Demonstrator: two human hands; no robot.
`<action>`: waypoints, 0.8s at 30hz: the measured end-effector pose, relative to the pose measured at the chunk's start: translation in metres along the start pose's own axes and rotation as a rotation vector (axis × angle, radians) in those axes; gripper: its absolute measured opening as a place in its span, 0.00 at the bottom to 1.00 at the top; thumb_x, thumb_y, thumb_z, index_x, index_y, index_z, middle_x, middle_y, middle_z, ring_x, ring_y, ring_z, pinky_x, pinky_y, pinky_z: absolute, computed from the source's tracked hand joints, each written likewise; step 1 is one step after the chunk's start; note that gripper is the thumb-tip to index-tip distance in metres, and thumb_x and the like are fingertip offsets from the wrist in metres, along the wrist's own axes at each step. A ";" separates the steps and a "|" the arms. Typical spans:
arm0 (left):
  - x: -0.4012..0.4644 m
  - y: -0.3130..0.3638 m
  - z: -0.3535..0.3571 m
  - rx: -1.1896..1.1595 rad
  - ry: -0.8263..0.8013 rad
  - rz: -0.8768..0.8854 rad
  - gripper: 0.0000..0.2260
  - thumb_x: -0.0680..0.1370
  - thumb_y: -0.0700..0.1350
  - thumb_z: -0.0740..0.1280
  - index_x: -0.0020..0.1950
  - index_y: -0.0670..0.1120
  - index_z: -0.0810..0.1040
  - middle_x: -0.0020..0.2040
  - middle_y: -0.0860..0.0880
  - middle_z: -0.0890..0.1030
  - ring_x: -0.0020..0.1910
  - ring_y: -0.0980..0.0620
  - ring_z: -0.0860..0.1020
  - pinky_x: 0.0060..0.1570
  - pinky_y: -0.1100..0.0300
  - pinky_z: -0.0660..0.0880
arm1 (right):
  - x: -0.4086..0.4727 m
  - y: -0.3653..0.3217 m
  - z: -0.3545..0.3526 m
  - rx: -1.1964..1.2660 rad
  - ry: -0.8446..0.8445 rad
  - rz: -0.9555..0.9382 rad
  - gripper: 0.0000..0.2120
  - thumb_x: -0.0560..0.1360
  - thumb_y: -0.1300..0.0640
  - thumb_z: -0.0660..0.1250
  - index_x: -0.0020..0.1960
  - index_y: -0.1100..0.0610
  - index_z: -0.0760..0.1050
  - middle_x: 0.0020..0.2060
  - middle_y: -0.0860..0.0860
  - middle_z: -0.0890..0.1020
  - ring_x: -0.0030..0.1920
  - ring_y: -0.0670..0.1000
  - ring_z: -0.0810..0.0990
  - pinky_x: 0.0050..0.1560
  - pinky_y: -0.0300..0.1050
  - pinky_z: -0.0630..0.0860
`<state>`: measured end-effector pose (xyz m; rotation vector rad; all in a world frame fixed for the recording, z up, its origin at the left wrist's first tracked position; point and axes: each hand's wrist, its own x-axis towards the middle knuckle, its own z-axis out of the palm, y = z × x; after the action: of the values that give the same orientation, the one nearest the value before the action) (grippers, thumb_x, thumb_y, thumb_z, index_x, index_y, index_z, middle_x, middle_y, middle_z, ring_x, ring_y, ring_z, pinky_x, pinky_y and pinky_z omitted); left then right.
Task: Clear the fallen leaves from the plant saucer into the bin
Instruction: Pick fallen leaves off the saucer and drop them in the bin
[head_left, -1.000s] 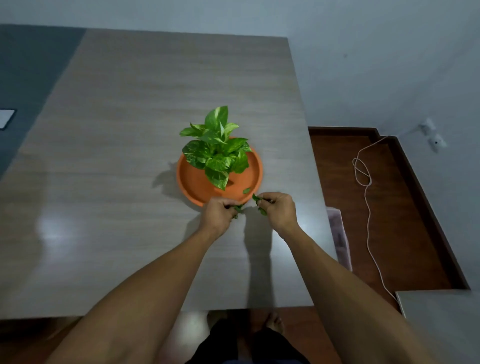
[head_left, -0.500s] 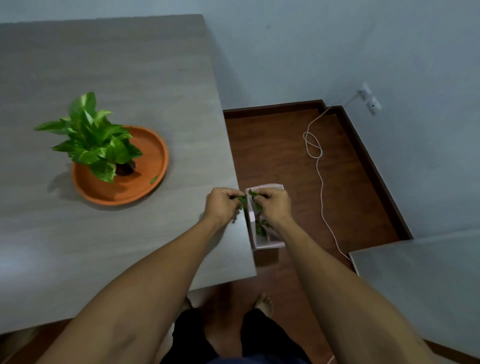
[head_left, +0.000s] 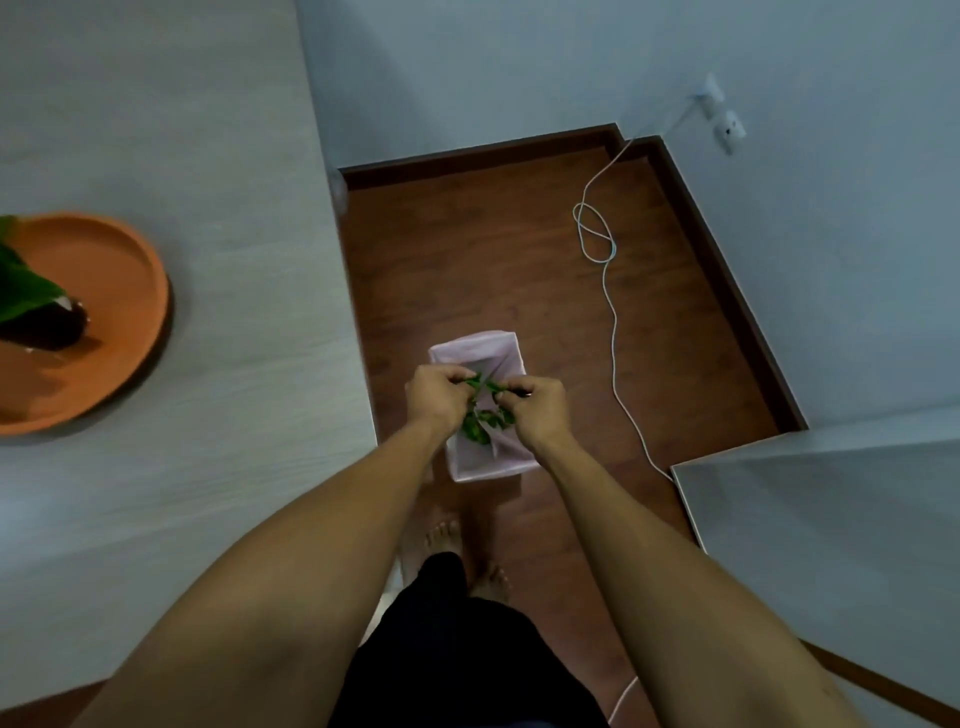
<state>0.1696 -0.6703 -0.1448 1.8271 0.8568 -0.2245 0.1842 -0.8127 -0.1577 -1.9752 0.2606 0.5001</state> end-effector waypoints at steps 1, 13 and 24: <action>0.012 -0.007 0.010 0.007 0.008 -0.029 0.07 0.71 0.33 0.74 0.47 0.41 0.88 0.45 0.44 0.87 0.45 0.46 0.85 0.55 0.51 0.82 | 0.009 0.009 0.002 0.006 -0.005 0.005 0.06 0.72 0.68 0.71 0.44 0.60 0.86 0.37 0.52 0.86 0.40 0.52 0.84 0.46 0.52 0.83; 0.160 -0.114 0.128 0.179 -0.030 -0.151 0.12 0.70 0.39 0.76 0.54 0.43 0.86 0.53 0.44 0.86 0.54 0.44 0.83 0.60 0.51 0.79 | 0.147 0.179 0.060 0.019 0.051 0.142 0.09 0.68 0.65 0.70 0.44 0.54 0.84 0.39 0.51 0.85 0.42 0.51 0.82 0.51 0.57 0.83; 0.180 -0.120 0.127 0.252 0.051 -0.125 0.05 0.69 0.41 0.73 0.35 0.51 0.82 0.48 0.43 0.87 0.50 0.42 0.84 0.56 0.51 0.81 | 0.169 0.188 0.065 -0.130 0.049 0.134 0.11 0.69 0.62 0.59 0.40 0.48 0.77 0.43 0.53 0.84 0.43 0.55 0.81 0.44 0.50 0.81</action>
<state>0.2520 -0.6781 -0.3820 2.0214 1.0169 -0.3807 0.2455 -0.8313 -0.4105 -2.1073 0.4016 0.5671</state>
